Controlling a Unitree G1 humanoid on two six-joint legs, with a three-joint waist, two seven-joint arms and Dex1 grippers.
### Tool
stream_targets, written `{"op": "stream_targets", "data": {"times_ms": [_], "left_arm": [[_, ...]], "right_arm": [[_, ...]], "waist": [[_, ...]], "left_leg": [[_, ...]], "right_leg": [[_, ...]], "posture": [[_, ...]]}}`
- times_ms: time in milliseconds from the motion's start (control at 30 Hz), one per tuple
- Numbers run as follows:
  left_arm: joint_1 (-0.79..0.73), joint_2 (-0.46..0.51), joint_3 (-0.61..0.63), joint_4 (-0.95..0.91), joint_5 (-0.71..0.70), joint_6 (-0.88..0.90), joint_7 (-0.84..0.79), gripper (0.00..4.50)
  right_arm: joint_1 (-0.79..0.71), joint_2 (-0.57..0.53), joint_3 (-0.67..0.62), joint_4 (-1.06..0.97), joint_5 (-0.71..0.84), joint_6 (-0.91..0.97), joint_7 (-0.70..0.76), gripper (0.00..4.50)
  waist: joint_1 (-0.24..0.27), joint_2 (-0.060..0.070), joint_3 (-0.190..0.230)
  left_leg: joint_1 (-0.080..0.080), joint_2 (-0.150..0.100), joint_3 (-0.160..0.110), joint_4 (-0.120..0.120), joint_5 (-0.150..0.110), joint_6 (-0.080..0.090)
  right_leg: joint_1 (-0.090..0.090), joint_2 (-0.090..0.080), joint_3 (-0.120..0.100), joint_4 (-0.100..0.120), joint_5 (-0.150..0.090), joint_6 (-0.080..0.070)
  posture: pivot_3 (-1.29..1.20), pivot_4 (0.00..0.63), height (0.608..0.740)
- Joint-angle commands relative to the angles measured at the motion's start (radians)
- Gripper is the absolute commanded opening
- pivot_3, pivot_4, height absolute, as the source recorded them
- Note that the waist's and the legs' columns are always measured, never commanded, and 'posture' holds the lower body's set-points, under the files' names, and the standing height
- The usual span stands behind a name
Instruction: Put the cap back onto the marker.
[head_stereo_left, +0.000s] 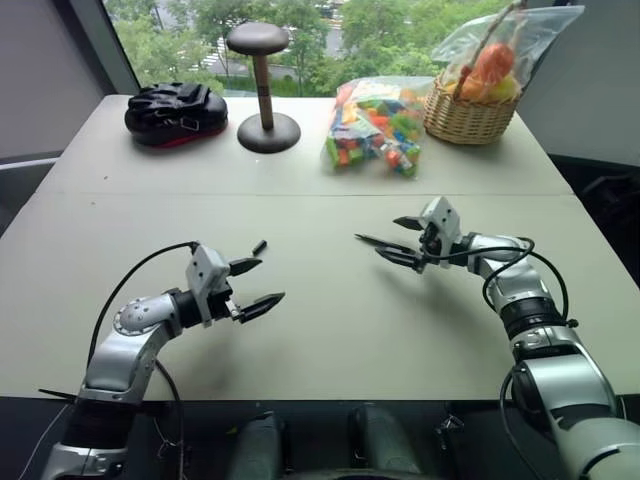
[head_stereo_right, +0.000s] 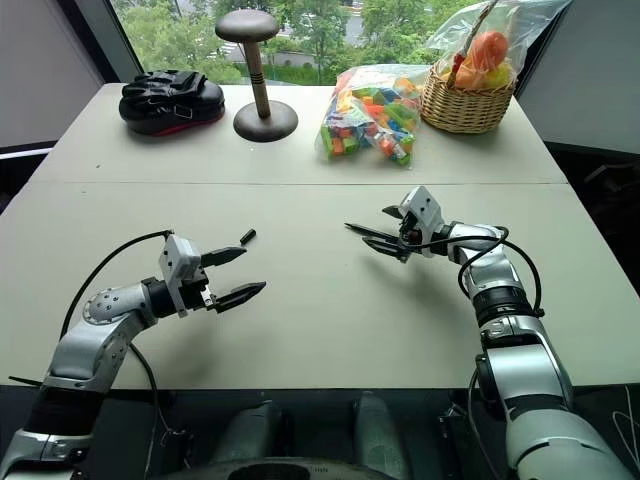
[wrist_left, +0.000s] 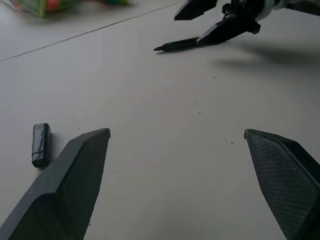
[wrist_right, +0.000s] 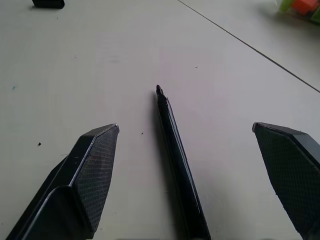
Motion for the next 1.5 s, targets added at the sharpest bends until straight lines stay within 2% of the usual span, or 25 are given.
{"op": "stream_targets", "data": {"times_ms": [33, 300, 333, 400, 633, 867, 1033, 1133, 1233, 1333, 1500], "left_arm": [[0.013, 0.001, 0.012, -0.048, 0.004, -0.008, 0.021, 4.50], [0.018, -0.001, 0.011, -0.048, 0.007, -0.012, 0.048, 4.50], [0.017, -0.001, 0.009, -0.046, 0.009, -0.013, 0.050, 4.50], [0.017, -0.002, 0.006, -0.045, 0.011, -0.014, 0.053, 4.50], [0.010, -0.006, 0.000, -0.036, 0.020, -0.017, 0.055, 4.50], [0.011, -0.006, 0.009, -0.023, 0.027, -0.024, 0.064, 4.50], [-0.022, -0.018, 0.099, 0.050, 0.040, -0.072, 0.164, 4.50], [-0.052, 0.023, 0.168, 0.140, 0.052, -0.103, 0.189, 4.50], [-0.073, 0.043, 0.175, 0.208, 0.062, -0.127, 0.171, 4.50], [-0.109, 0.047, 0.154, 0.286, 0.077, -0.152, 0.138, 4.50], [-0.186, 0.020, 0.122, 0.392, 0.096, -0.174, 0.105, 4.50]], "right_arm": [[-0.050, 0.003, 0.012, 0.069, -0.023, -0.035, 0.061, 4.46], [-0.093, 0.024, 0.013, 0.168, -0.063, -0.073, 0.091, 4.46], [-0.096, 0.027, 0.011, 0.176, -0.063, -0.074, 0.092, 4.23], [-0.101, 0.031, 0.009, 0.189, -0.066, -0.079, 0.093, 3.63], [-0.112, 0.039, 0.004, 0.223, -0.081, -0.088, 0.092, 0.01], [-0.115, 0.043, -0.010, 0.220, -0.085, -0.097, 0.054, 0.01], [-0.105, 0.025, -0.006, 0.053, -0.083, -0.029, 0.042, 0.01], [0.046, 0.011, 0.002, -0.423, 0.006, 0.254, 0.046, 0.01], [0.185, 0.013, 0.002, -0.781, 0.131, 0.525, 0.028, 0.01], [0.278, 0.016, 0.011, -0.972, 0.173, 0.652, -0.028, 0.01], [0.353, 0.030, 0.024, -1.092, 0.179, 0.717, -0.128, 0.01]], "waist": [[-0.002, 0.000, 0.000], [-0.004, 0.000, 0.000], [-0.004, 0.000, 0.000], [-0.004, 0.000, 0.000], [-0.005, 0.000, 0.000], [-0.006, 0.000, 0.000], [-0.007, 0.002, 0.001], [-0.002, 0.002, 0.001], [0.002, 0.002, 0.001], [0.003, 0.002, 0.001], [0.004, -0.001, 0.001]], "left_leg": [[0.000, 0.000, 0.000, 0.000, 0.000, 0.000], [0.002, 0.000, 0.001, 0.000, 0.001, -0.001], [0.003, 0.000, 0.001, 0.000, 0.001, -0.002], [0.003, 0.000, 0.001, 0.000, 0.001, -0.002], [0.005, 0.000, 0.002, 0.000, 0.001, -0.002], [0.008, 0.001, 0.003, 0.000, 0.001, -0.002], [0.011, 0.001, 0.003, 0.000, 0.001, -0.002], [0.010, 0.001, 0.002, -0.001, 0.001, -0.002], [0.008, 0.003, 0.000, -0.003, 0.001, -0.002], [0.007, 0.001, 0.001, -0.003, 0.001, -0.003], [0.007, -0.003, 0.001, -0.002, 0.001, -0.002]], "right_leg": [[0.000, 0.000, 0.000, 0.000, 0.000, 0.000], [0.000, -0.001, 0.000, 0.004, 0.000, 0.000], [0.000, -0.001, 0.000, 0.004, 0.000, 0.000], [0.000, -0.001, 0.001, 0.005, 0.000, 0.000], [0.000, -0.001, 0.001, 0.006, 0.000, 0.000], [0.003, -0.001, 0.002, 0.006, 0.000, 0.000], [0.005, -0.002, 0.002, 0.007, 0.000, 0.000], [0.004, -0.002, 0.002, 0.007, 0.000, 0.000], [0.003, -0.003, 0.001, 0.006, -0.001, -0.002], [0.002, -0.006, 0.000, 0.006, -0.001, -0.002], [0.003, -0.010, -0.001, 0.006, -0.001, -0.003]], "posture": [[0.00, 0.150, 0.740], [0.00, 0.150, 0.740], [0.00, 0.150, 0.740], [0.00, 0.150, 0.740], [0.00, 0.150, 0.740], [0.00, 0.150, 0.740], [0.00, 0.150, 0.740], [0.00, 0.150, 0.740], [0.00, 0.150, 0.740], [0.00, 0.150, 0.740], [0.00, 0.150, 0.740]]}}
